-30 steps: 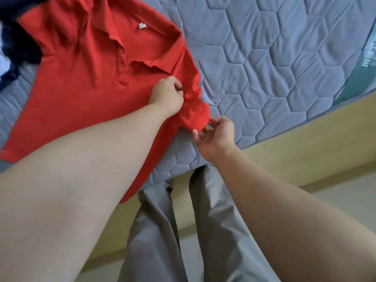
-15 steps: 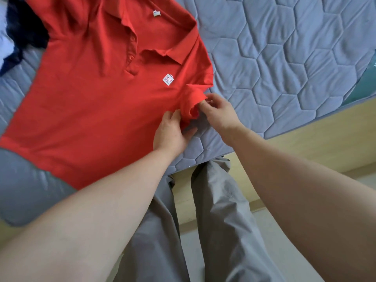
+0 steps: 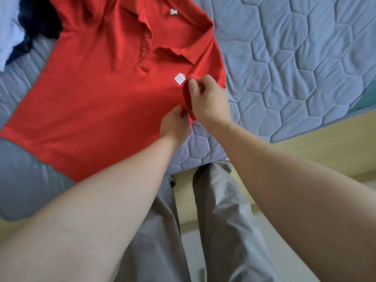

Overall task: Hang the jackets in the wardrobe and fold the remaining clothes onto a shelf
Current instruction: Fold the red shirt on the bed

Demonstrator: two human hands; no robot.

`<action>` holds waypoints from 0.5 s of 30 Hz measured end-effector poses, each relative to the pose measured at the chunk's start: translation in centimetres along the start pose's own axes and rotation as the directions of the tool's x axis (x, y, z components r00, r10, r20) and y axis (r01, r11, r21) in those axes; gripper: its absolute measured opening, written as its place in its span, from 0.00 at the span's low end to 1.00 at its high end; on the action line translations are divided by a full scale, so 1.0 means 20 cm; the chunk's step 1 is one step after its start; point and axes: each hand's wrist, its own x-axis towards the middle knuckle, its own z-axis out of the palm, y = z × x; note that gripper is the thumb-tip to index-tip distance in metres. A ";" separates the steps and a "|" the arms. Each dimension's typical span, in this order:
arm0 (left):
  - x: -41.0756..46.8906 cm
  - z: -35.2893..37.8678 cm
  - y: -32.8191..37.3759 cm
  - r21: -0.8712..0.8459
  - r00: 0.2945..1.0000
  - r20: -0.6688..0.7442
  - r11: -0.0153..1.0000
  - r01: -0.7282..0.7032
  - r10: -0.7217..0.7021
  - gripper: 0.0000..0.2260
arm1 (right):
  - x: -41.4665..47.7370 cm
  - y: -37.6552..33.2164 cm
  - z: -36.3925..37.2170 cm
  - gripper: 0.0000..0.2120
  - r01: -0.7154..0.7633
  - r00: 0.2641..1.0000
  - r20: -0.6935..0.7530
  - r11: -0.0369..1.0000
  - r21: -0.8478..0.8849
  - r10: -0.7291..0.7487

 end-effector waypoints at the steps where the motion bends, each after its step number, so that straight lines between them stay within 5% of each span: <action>1: 0.02 -0.01 -0.02 -0.086 0.999 0.007 0.996 0.037 -0.037 0.09 | 0.02 -0.02 0.01 0.15 0.010 1.000 -0.007 1.000 -0.001 -0.010; 7: 0.07 -0.09 -0.06 -0.404 0.979 0.153 0.895 0.187 -0.136 0.14 | 0.14 -0.14 0.08 0.16 -0.036 0.999 -0.031 0.994 -0.104 0.033; 10: 0.07 -0.10 -0.05 -0.315 0.964 0.259 0.938 0.145 -0.062 0.26 | 0.22 -0.17 0.11 0.08 -0.215 0.964 0.196 0.958 0.187 0.178; 12: 0.07 -0.10 -0.05 -0.319 0.980 0.195 0.942 0.108 -0.046 0.24 | 0.26 -0.16 0.10 0.11 -0.313 0.934 0.270 0.902 0.298 0.235; 15: 0.11 -0.08 -0.05 -0.226 0.987 0.004 0.961 0.157 -0.161 0.15 | 0.32 -0.10 0.04 0.20 -0.133 0.969 0.201 0.990 -0.050 0.140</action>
